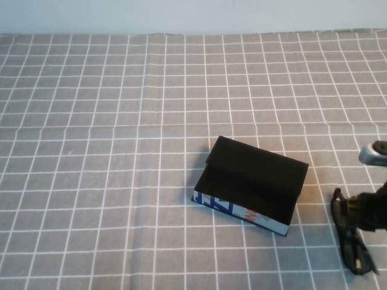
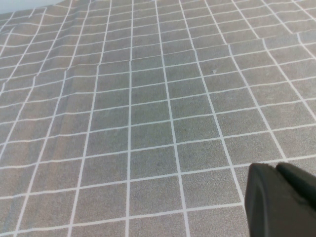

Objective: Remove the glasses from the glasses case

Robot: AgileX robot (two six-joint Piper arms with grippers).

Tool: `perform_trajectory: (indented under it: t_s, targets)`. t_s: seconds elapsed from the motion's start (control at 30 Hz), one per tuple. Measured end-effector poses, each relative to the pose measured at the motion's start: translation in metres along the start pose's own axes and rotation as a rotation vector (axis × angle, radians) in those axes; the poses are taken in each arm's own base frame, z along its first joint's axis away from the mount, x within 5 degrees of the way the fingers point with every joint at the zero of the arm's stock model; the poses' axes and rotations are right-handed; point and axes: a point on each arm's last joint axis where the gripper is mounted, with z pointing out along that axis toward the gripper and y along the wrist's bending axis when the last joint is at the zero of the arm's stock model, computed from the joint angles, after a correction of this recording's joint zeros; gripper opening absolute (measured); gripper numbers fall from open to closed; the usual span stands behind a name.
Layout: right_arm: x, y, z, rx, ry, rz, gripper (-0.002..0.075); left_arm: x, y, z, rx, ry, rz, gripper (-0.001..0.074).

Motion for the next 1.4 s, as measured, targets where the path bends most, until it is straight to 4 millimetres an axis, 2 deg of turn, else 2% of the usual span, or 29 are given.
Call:
perform_trajectory:
  t_s: [0.07, 0.17, 0.27, 0.37, 0.5, 0.63, 0.83, 1.03, 1.3, 1.4]
  targets:
    - [-0.004, 0.002, -0.004, -0.005, -0.023, -0.004, 0.0313, 0.0, 0.0, 0.0, 0.0, 0.0, 0.0, -0.0005]
    - [-0.008, 0.005, -0.02, -0.019, -0.087, -0.016, 0.0315, 0.0, 0.0, 0.0, 0.0, 0.0, 0.0, -0.0005]
    - [-0.009, 0.011, -0.052, -0.045, -0.205, -0.036, 0.0256, 0.0, 0.0, 0.0, 0.0, 0.0, 0.0, -0.0005]
    - [-0.005, 0.017, -0.091, -0.076, -0.365, -0.062, 0.0164, 0.0, 0.0, 0.0, 0.0, 0.0, 0.0, -0.0005]
    - [0.015, 0.017, -0.135, -0.106, -0.593, -0.084, 0.0031, 0.0, 0.0, 0.0, 0.0, 0.0, 0.0, -0.0005]
    - [0.048, 0.013, -0.156, -0.133, -0.711, -0.099, -0.0008, 0.0, 0.0, 0.0, 0.0, 0.0, 0.0, -0.0005]
    - [0.098, 0.002, -0.158, -0.155, -0.859, -0.148, -0.0016, 0.0, 0.0, 0.0, 0.0, 0.0, 0.0, -0.0005]
    - [0.132, -0.012, -0.145, -0.092, -1.061, -0.243, -0.0018, 0.0, 0.0, 0.0, 0.0, 0.0, 0.0, -0.0005]
    - [0.153, -0.029, -0.111, -0.021, -1.147, -0.246, -0.0018, 0.0, 0.0, 0.0, 0.0, 0.0, 0.0, -0.0005]
    - [0.158, -0.037, -0.096, 0.004, -1.115, -0.176, -0.0018, 0.0, 0.0, 0.0, 0.0, 0.0, 0.0, -0.0005]
